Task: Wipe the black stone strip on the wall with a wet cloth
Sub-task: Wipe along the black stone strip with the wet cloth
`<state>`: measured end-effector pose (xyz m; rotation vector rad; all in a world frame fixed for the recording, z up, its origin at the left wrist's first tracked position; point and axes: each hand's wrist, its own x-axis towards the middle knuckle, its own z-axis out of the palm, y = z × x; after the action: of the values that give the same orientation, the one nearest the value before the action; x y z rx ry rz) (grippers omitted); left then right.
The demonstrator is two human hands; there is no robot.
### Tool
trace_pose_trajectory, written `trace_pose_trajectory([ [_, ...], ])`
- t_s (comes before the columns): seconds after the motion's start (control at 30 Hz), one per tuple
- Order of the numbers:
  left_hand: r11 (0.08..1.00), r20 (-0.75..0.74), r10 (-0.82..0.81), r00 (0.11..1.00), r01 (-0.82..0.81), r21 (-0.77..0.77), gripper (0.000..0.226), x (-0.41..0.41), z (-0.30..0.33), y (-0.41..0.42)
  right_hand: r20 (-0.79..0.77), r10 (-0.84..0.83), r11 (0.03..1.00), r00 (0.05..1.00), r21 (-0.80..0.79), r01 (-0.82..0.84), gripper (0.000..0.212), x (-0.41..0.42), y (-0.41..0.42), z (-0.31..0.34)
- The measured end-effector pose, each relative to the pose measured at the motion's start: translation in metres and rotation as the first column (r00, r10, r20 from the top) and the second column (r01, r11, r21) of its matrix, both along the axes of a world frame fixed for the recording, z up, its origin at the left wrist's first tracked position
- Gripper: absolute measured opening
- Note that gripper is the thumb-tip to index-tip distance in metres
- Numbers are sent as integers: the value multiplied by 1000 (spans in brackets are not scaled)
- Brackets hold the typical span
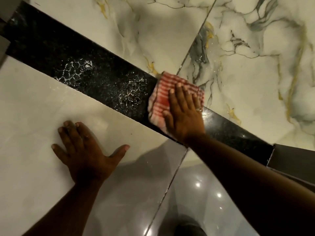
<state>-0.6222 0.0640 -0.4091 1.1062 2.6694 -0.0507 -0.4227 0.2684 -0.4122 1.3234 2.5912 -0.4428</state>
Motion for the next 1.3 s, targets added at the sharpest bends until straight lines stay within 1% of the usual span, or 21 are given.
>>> trace_pose_trajectory([
  [0.1, 1000, 16, 7, 1000, -7, 1, 136, -1, -2, -1, 56, -214, 977, 975, 19, 214, 70, 31, 15, -3],
  [0.13, 1000, 23, 7, 1000, -7, -1, 137, -1, -2, -1, 67, -253, 968, 965, 19, 252, 71, 45, 10, 0],
  [0.17, 1000, 22, 8, 1000, -8, -3, 138, -2, -3, -1, 68, -245, 970, 967, 15, 245, 72, 56, -1, 4],
  [0.23, 1000, 22, 10, 1000, -10, -4, 139, -2, -3, -1, 41, -150, 989, 988, -9, 151, 71, 60, -41, 12],
  [0.3, 1000, 29, 13, 999, -13, 10, 139, -1, -2, -2, -10, -46, 999, 999, -2, 46, 68, 41, -76, 11],
  [0.33, 1000, 27, 7, 1000, -7, 15, 139, 0, -2, -2, -25, -21, 1000, 999, -1, 21, 68, 24, -84, 8],
  [0.43, 1000, 18, -22, 1000, 21, 17, 137, -1, -3, -3, -21, 45, 999, 999, -10, -46, 69, -17, -69, 0],
  [0.53, 1000, 31, -3, 1000, 3, 13, 137, -1, 0, -2, -33, 131, 991, 991, -26, -132, 68, -24, -25, 0],
  [0.6, 1000, 32, -8, 999, 8, 13, 137, -1, -2, -1, -30, 111, 994, 993, -2, -111, 69, -20, 5, -2],
  [0.67, 1000, 29, -9, 1000, 9, 1, 137, -1, -3, -1, 1, 19, 1000, 1000, 15, -19, 70, -5, 21, -4],
  [0.73, 1000, 48, -3, 999, 4, -23, 139, -1, -2, -1, 34, -83, 996, 996, 18, 82, 70, 21, 19, -5],
  [0.77, 1000, 58, -2, 998, 3, -30, 140, -3, -1, -1, 40, -104, 995, 994, 11, 104, 70, 36, 10, -3],
  [0.8, 999, 67, -6, 998, 8, -37, 141, -4, 0, 1, 47, -86, 996, 995, 3, 86, 70, 48, -3, 1],
  [0.87, 999, 100, -10, 995, 14, -43, 143, -5, 4, 3, 30, 57, 998, 998, -15, -57, 68, 58, -42, 11],
  [0.93, 999, 139, -25, 990, 29, -31, 144, -6, 4, 2, -12, 227, 974, 974, -8, -227, 64, 46, -86, 12],
  [0.97, 998, 141, -51, 989, 54, -22, 144, -11, 3, -3, -21, 254, 967, 967, -13, -254, 63, 31, -102, 11],
  [1.0, 996, 132, -87, 987, 89, -16, 143, -23, 2, -9, -38, 248, 968, 968, -19, -249, 62, 7, -107, 8],
  [1.07, 992, 73, -124, 990, 126, -28, 145, -59, 3, -27, -78, 231, 973, 970, 15, -230, 63, -49, -86, 3],
  [1.13, 993, 40, -86, 996, 89, -74, 150, -96, 6, -40, -62, 196, 980, 979, 54, -193, 65, -89, -43, 0],
  [1.23, 992, 29, -70, 997, 73, -104, 146, -118, 7, -41, -22, 97, 992, 995, 81, -95, 68, -85, 9, -6],
  [1.3, 989, 52, -92, 994, 98, -110, 143, -119, 8, -42, 11, -35, 996, 999, 86, 34, 68, -57, 15, -6],
])
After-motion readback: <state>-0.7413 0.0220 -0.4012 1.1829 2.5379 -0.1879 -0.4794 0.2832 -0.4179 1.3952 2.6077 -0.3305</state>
